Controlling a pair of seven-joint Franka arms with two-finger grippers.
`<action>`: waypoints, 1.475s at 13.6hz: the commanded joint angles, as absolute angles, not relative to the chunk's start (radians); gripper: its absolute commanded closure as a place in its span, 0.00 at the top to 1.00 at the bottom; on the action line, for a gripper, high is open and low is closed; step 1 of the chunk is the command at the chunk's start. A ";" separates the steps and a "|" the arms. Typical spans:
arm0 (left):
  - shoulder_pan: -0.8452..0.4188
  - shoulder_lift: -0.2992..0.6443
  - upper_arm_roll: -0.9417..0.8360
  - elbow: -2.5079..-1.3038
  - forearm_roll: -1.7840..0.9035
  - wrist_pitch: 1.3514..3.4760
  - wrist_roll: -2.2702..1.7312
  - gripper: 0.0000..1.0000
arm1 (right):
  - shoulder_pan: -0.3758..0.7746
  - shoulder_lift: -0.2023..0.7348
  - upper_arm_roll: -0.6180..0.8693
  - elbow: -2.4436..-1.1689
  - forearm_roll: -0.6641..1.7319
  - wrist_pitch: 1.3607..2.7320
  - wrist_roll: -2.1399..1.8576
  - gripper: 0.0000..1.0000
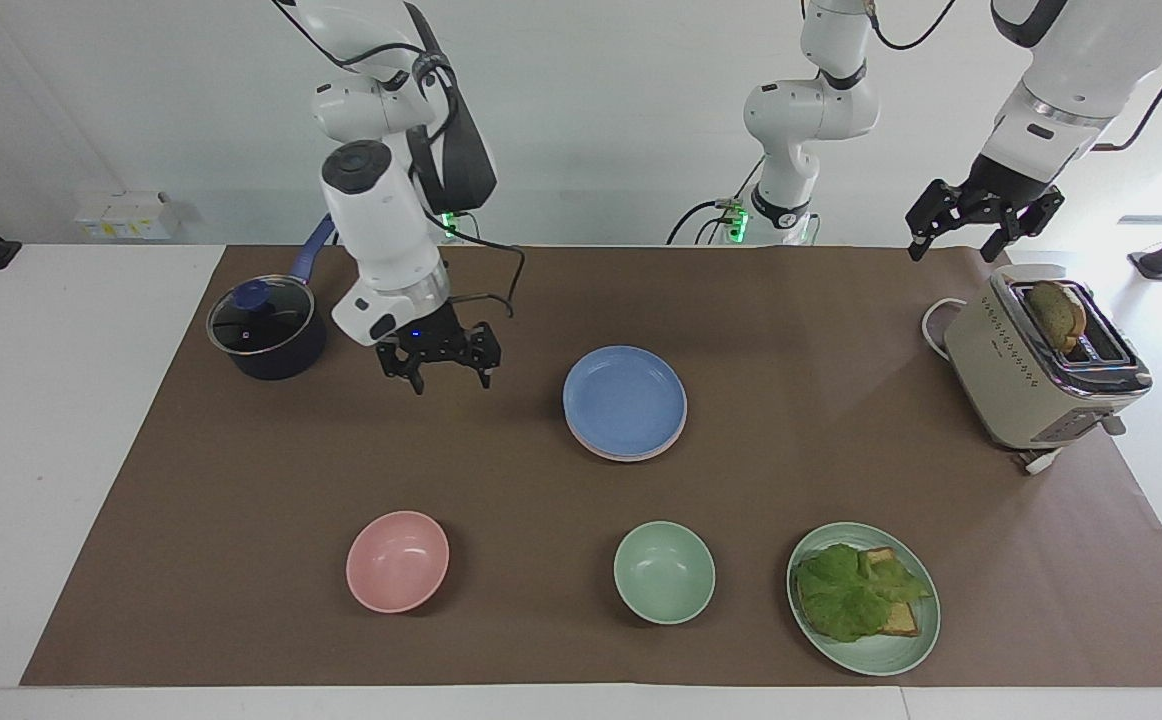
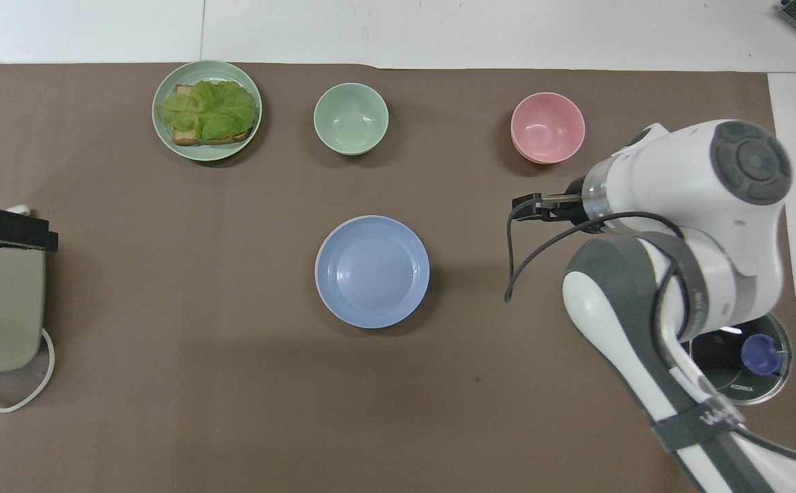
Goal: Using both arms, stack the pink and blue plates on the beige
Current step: 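Release the blue plate and withdraw the right gripper to rest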
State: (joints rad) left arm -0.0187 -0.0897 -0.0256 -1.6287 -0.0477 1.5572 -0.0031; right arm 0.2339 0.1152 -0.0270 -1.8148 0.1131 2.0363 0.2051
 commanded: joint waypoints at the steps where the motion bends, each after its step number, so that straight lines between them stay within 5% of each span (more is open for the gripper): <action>1: -0.011 -0.100 -0.031 -1.634 -0.031 1.548 0.009 1.00 | 0.158 0.092 -0.014 -1.737 0.094 1.904 0.201 1.00; 10: -0.011 -0.100 -0.031 -1.634 -0.031 1.548 0.009 1.00 | -0.032 -0.046 -0.020 -1.686 0.068 1.628 0.028 1.00; 13: -0.011 -0.100 -0.031 -1.635 -0.031 1.548 0.009 1.00 | -0.057 -0.035 -0.015 -1.544 -0.023 1.498 -0.018 1.00; 20: -0.011 -0.100 -0.031 -1.634 -0.031 1.548 0.009 1.00 | -0.038 -0.049 0.001 -1.536 -0.017 1.470 0.008 1.00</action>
State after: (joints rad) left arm -0.0187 -0.0897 -0.0256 -1.6287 -0.0477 1.5572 -0.0031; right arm -0.0372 -0.0530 -0.0099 -1.5658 -0.0053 1.5112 0.0065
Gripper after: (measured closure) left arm 0.000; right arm 0.000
